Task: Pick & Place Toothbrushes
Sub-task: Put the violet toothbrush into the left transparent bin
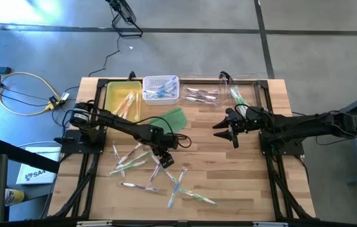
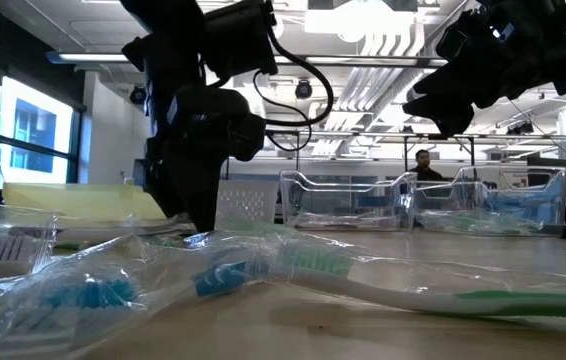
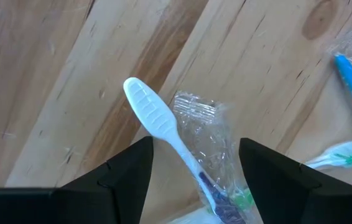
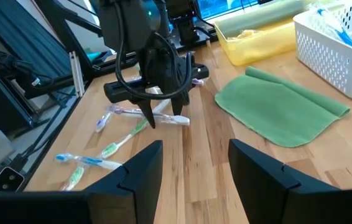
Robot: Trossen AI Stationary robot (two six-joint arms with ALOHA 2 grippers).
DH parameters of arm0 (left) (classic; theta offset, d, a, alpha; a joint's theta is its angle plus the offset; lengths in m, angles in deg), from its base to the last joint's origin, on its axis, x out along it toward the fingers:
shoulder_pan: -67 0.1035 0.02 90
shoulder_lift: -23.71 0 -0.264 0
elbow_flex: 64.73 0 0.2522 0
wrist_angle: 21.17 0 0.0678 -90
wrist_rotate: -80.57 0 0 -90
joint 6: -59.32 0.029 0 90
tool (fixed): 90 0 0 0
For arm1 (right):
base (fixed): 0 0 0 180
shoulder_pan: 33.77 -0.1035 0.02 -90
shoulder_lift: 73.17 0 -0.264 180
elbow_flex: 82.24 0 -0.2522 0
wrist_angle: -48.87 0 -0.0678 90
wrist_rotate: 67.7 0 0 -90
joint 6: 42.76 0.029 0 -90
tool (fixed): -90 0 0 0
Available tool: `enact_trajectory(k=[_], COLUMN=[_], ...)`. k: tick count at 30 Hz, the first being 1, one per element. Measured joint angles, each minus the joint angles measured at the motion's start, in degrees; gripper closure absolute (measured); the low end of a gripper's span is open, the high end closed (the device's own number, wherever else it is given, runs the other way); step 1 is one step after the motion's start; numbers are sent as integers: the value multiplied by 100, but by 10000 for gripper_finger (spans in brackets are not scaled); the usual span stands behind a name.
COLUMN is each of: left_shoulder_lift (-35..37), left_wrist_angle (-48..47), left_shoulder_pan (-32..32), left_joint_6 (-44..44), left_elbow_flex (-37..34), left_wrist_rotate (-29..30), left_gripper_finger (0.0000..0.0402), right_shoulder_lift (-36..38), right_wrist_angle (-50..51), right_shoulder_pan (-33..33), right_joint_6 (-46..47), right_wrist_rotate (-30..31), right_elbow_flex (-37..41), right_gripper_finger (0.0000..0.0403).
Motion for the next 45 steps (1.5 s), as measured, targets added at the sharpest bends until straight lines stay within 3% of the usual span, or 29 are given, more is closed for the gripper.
enact_trajectory(k=[4,16,26,33,41,45], left_shoulder_lift=[-4,-13,-13,-24,-17,-15], left_wrist_angle=[-8,-57,33,422,1168,1313], left_shoulder_pan=[1,9,7,-11,0,95], left_joint_6=[0,-64,-39,263,662,859], left_elbow_flex=[-5,-20,-20,-21,-20,-20], left_wrist_rotate=[-26,109,99,-265,-311,-619], left_gripper_finger=[184,296,343,382,382,382], right_shoulder_lift=[0,0,0,0,-2,-2], right_wrist_angle=[2,4,9,182,294,293], right_shoulder_pan=[0,0,0,0,0,0], right_joint_6=[-1,-1,30,37,41,44], right_wrist_rotate=[0,-2,-13,-13,-15,-20], right_elbow_flex=[0,0,0,0,0,0], right_gripper_finger=[227,227,227,227,227,227])
